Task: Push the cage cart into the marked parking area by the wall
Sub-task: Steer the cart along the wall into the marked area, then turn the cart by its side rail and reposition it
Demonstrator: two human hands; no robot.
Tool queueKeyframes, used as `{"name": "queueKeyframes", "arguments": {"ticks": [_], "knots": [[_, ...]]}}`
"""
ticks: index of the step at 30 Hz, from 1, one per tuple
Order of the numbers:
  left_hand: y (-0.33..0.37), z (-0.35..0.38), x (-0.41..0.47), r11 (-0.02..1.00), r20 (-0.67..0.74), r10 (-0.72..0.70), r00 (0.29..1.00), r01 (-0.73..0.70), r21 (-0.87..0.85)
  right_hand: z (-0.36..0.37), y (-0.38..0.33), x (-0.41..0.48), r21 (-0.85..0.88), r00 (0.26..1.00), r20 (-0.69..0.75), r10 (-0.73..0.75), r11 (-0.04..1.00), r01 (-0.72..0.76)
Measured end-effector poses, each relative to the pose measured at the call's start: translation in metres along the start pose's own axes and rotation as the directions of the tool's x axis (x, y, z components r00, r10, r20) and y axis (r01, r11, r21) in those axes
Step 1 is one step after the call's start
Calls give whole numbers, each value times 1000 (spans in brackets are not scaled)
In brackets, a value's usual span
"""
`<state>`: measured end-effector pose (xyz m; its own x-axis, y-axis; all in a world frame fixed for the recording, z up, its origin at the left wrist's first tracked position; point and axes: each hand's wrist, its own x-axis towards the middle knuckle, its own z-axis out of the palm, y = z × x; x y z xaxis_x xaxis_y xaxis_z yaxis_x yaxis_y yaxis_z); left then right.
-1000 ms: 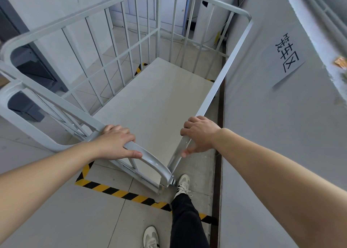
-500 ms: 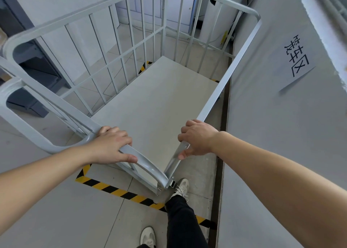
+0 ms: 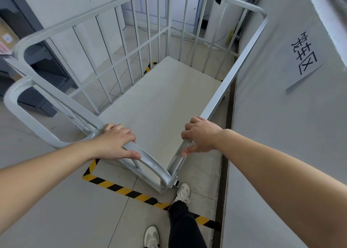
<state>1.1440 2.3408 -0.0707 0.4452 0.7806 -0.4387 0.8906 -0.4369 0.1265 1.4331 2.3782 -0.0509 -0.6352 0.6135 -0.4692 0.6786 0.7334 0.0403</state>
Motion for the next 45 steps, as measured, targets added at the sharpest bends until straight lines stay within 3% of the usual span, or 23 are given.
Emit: {"name": "queueKeyframes", "arguments": {"ticks": [19, 25, 31, 37, 45], "knots": [[12, -14, -10, 993, 143, -101, 985, 108, -46, -1, -6, 2, 66, 997, 38, 65, 996, -67], [20, -20, -12, 982, 166, -174, 971, 183, -42, -8, -20, 8, 54, 984, 124, 127, 989, -134], [19, -21, -12, 983, 164, -153, 974, 167, -79, -9, -43, 20, -7, 965, 201, 172, 985, -174], [-5, -22, -9, 985, 135, -69, 988, 89, -149, -25, -67, 44, 182, 953, 181, 243, 944, -275], [-117, -30, -35, 994, 0, -108, 994, 108, 13, -77, -133, 117, 360, 950, 102, 296, 879, -312]]}}
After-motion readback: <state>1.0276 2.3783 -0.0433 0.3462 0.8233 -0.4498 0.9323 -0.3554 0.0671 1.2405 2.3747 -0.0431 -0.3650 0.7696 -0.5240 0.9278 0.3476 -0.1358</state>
